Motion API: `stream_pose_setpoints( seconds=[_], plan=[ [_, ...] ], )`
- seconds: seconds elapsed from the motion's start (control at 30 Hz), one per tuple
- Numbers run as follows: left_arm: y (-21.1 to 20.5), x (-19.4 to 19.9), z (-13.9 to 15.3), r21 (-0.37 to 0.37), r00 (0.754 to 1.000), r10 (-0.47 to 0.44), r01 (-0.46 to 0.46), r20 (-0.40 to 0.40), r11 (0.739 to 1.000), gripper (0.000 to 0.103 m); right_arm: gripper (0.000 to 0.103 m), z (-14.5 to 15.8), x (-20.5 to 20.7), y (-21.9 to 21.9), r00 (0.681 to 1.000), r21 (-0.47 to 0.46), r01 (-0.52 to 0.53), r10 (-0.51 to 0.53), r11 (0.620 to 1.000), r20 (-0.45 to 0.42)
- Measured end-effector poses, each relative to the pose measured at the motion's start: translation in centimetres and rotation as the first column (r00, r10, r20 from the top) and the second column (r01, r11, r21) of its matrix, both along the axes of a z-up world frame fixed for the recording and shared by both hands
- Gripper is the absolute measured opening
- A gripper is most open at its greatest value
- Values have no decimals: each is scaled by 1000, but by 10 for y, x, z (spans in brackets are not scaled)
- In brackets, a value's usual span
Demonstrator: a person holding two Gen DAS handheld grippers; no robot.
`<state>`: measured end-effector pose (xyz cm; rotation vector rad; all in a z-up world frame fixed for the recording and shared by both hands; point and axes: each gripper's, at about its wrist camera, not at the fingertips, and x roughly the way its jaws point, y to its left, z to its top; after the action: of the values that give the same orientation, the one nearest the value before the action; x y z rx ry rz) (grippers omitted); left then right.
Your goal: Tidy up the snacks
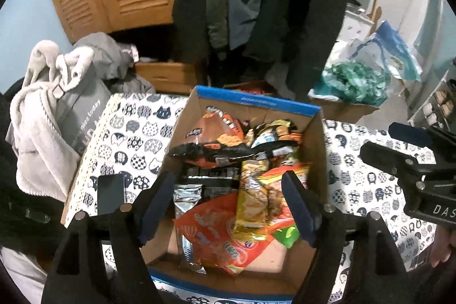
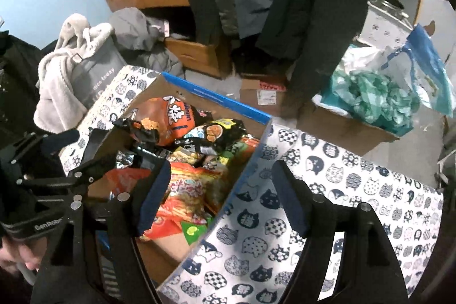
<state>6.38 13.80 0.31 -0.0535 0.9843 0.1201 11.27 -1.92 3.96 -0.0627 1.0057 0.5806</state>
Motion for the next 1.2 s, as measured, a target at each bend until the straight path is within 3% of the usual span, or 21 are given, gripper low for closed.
stream_pose_setpoints(
  seconds=[0.5, 0.93, 1.2],
  plan=[
    [-39, -31, 24, 87, 994, -95, 90, 52, 992, 88, 79, 25, -45, -59, 993, 15, 85, -86, 996, 80],
    [-61, -48, 30, 74, 987, -142, 137, 76, 988, 92, 80, 20, -70, -79, 985, -13, 110, -107, 994, 137],
    [-65, -45, 20, 78, 987, -152, 148, 48, 986, 92, 80, 11, -67, -83, 987, -15, 113, -111, 993, 116]
  ],
)
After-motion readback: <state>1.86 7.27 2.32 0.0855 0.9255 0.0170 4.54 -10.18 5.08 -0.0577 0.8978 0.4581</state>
